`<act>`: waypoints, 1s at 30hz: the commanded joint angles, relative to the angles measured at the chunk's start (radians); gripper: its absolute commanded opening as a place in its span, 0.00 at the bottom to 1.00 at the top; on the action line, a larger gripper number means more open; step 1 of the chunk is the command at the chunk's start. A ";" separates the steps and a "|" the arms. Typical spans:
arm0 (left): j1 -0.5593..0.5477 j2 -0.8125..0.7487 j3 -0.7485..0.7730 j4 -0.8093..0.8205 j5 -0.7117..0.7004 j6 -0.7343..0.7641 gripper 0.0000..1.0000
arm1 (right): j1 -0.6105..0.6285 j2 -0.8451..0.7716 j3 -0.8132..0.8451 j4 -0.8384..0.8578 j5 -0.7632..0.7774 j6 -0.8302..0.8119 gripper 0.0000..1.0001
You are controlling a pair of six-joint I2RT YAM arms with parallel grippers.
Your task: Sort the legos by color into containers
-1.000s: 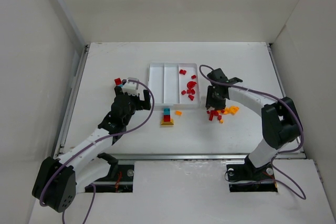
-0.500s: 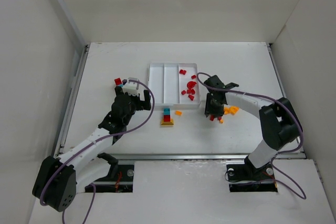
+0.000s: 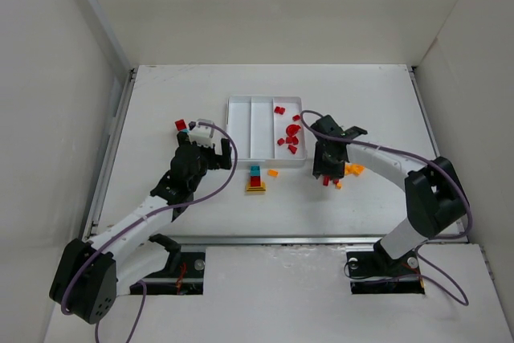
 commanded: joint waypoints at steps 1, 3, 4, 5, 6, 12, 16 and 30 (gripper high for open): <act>0.003 0.003 0.012 0.033 0.064 0.034 1.00 | 0.007 -0.030 0.029 -0.035 0.048 0.018 0.52; 0.003 0.003 0.012 0.033 0.213 0.172 0.97 | 0.007 -0.016 0.017 -0.026 0.048 0.018 0.53; 0.003 0.003 0.012 0.033 0.276 0.242 0.97 | 0.007 -0.007 0.005 -0.026 0.048 0.018 0.53; -0.006 0.003 0.025 0.033 0.330 0.313 0.94 | -0.005 -0.007 -0.005 0.002 0.048 0.018 0.53; -0.015 0.003 0.038 -0.013 0.399 0.437 0.94 | -0.005 0.004 -0.018 0.013 0.048 0.018 0.53; -0.053 0.025 0.081 -0.099 0.447 0.659 0.96 | -0.027 0.041 -0.043 0.097 0.015 -0.014 0.51; -0.063 0.025 0.081 -0.099 0.426 0.634 0.97 | -0.027 0.062 -0.067 0.131 -0.007 -0.014 0.44; -0.072 0.025 0.081 -0.109 0.395 0.505 0.98 | 0.157 -0.017 0.095 0.054 0.077 -0.148 0.00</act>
